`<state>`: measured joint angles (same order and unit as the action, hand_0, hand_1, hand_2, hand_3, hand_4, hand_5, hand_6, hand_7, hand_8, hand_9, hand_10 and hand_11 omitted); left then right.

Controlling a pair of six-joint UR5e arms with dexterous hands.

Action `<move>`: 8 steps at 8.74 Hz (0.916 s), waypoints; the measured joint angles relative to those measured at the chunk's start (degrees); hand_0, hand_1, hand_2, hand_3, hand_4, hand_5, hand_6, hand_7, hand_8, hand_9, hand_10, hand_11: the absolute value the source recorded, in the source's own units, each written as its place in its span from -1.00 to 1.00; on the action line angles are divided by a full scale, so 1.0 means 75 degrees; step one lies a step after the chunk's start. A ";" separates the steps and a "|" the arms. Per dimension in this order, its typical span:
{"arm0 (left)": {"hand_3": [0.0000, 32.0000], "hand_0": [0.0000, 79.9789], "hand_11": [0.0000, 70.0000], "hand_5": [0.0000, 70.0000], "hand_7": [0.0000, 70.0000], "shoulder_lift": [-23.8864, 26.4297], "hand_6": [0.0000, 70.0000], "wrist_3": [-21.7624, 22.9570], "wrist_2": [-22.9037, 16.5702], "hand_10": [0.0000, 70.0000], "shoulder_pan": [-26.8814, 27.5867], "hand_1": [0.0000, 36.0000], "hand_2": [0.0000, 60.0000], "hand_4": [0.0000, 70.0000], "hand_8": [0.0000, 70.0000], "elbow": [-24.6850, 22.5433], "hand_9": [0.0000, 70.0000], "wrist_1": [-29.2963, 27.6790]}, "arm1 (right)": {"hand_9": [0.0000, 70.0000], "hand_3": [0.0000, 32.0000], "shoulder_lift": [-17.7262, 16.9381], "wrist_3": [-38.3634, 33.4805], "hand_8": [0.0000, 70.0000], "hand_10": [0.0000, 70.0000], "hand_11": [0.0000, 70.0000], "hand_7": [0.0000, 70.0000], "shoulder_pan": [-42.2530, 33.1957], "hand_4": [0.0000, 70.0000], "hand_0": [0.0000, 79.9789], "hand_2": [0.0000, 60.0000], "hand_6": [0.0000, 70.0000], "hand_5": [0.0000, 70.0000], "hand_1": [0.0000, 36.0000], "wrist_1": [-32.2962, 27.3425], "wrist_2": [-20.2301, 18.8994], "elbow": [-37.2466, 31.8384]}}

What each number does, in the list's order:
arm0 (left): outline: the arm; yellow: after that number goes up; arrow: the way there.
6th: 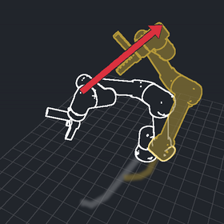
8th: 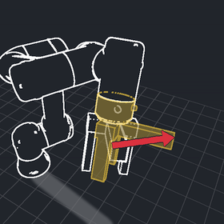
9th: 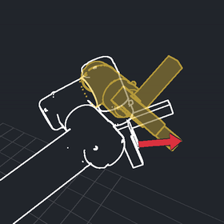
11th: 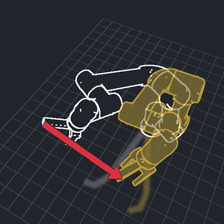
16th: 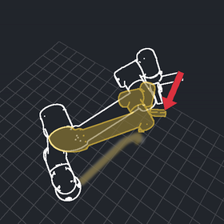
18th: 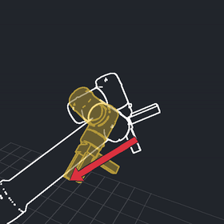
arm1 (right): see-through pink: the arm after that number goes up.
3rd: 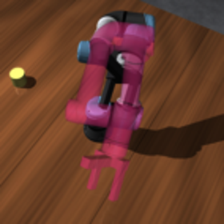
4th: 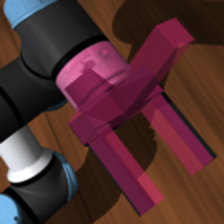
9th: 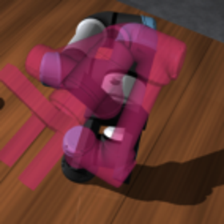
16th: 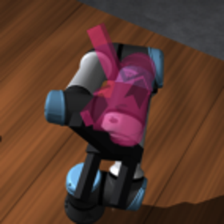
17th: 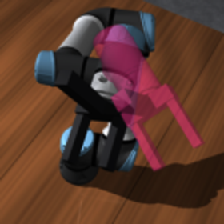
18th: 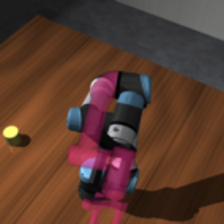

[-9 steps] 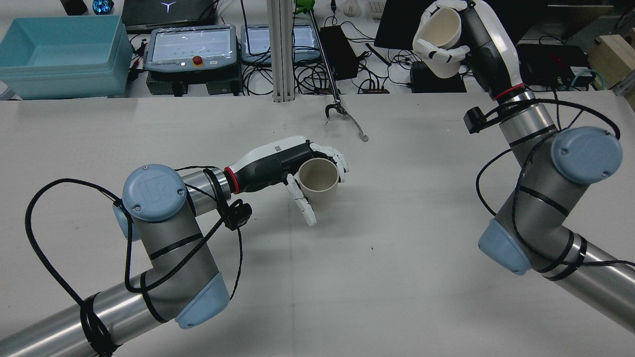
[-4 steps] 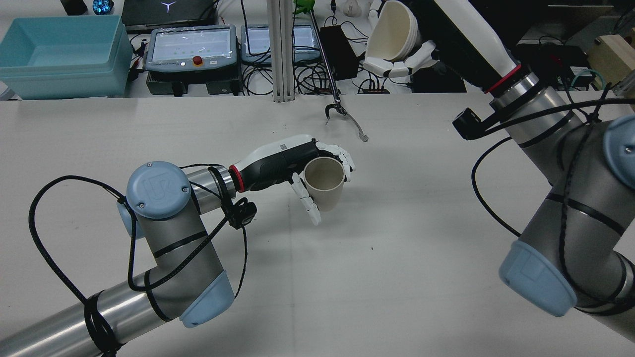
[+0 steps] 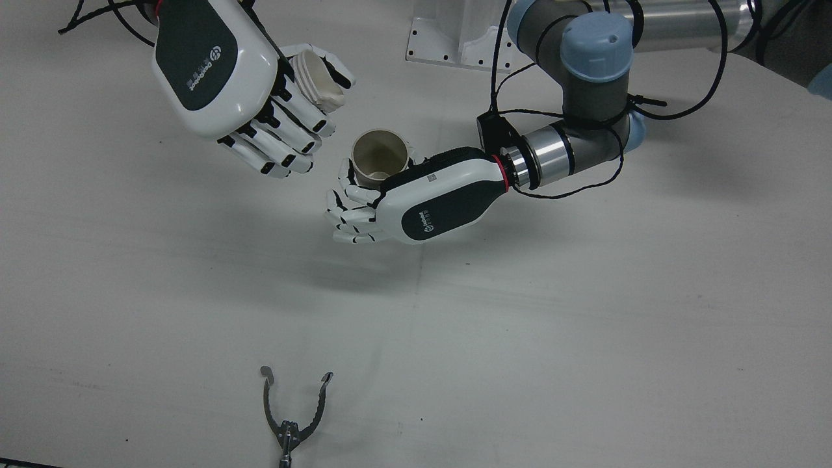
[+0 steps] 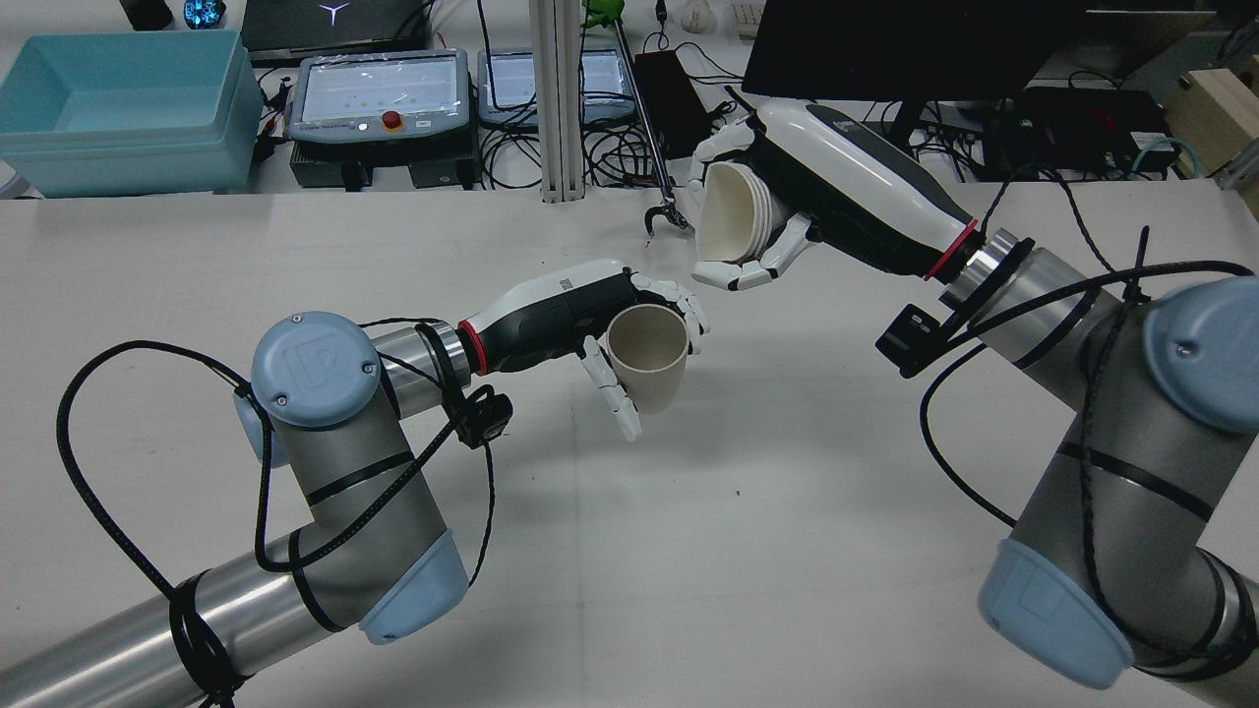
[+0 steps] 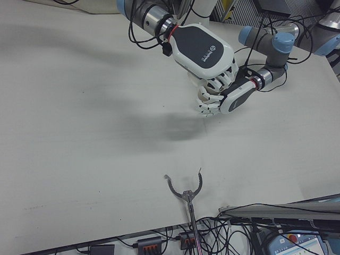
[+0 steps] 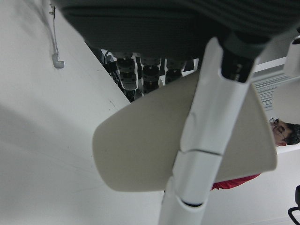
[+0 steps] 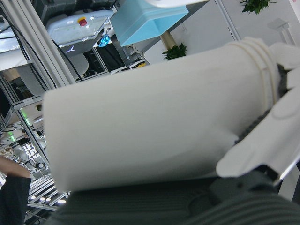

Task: Pour water
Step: 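Tilt the right hand's cup over the left hand's cup to pour, then withdraw both arms outward still holding their cups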

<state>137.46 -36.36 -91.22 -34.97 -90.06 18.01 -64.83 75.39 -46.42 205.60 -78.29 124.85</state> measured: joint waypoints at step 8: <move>-1.00 1.00 -0.60 0.01 0.10 0.0101 -0.50 0.0042 -0.0084 -0.77 -0.0542 0.46 -1.00 0.34 -0.57 -0.0269 -0.29 0.0362 | 0.54 -1.00 0.0321 -0.0650 0.19 0.22 0.72 1.00 -0.0350 1.00 0.17 1.00 0.95 0.97 0.71 0.0244 0.1344 -0.0312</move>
<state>138.22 -36.04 -91.85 -39.04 -92.08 20.72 -62.42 70.52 -49.04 207.43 -68.21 122.51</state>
